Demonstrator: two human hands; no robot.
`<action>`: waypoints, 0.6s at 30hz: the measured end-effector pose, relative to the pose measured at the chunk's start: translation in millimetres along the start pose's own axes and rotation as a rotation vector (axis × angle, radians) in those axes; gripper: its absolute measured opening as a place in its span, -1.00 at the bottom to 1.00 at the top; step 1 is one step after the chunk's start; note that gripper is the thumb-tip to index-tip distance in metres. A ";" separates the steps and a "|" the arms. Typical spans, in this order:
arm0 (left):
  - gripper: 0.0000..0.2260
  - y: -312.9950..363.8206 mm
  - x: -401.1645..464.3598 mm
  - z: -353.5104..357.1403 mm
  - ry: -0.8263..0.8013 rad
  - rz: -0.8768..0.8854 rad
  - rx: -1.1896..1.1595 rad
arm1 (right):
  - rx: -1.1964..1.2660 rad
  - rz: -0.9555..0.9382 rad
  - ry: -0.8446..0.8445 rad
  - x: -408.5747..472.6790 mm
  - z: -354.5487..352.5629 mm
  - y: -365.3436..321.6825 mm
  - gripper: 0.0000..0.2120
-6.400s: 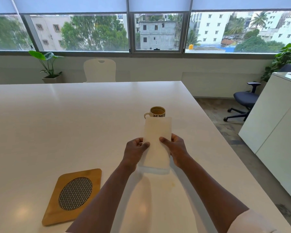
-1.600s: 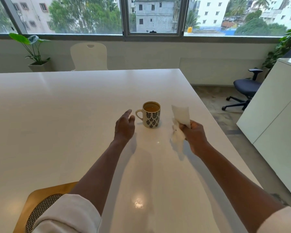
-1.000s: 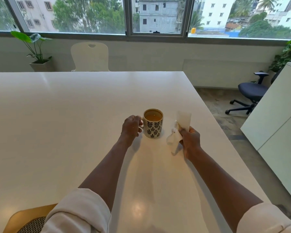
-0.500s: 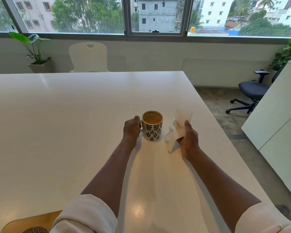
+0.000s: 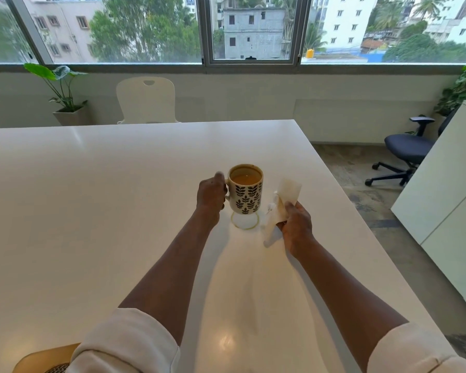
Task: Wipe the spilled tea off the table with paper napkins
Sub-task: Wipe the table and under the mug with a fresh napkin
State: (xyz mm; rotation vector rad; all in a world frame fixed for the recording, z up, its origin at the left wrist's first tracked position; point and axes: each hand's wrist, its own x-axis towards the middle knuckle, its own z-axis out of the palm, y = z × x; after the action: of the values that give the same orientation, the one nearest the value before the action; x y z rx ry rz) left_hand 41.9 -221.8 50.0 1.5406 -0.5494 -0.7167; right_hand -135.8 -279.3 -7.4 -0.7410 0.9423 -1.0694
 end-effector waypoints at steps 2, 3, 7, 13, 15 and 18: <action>-0.65 8.7 -1.3 0.3 -0.003 0.006 -0.002 | 0.034 0.025 -0.019 -1.5 6.0 1.6 -0.67; -0.65 12.0 -2.1 0.6 -0.007 0.006 -0.006 | 0.063 0.033 -0.034 -2.6 9.2 2.0 -0.67; -0.66 21.9 -6.7 3.9 -0.028 0.004 -0.013 | 0.235 0.077 -0.087 -12.5 24.6 -0.3 -0.65; -0.68 29.6 -14.3 11.8 -0.034 -0.013 -0.023 | 0.346 0.109 -0.144 -22.7 38.2 -1.1 -0.60; -0.69 31.5 -16.1 13.6 -0.041 -0.018 -0.025 | 0.365 0.119 -0.180 -23.7 40.2 -2.6 -0.58; -0.68 34.2 -18.0 15.5 -0.057 -0.021 -0.030 | 0.372 0.142 -0.218 -22.3 41.5 -1.5 -0.57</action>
State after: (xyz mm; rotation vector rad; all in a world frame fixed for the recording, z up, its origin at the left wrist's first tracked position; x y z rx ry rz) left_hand 20.7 -223.1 85.8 1.5040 -0.5635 -0.7839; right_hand -103.0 -256.4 17.3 -0.4632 0.5785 -0.9799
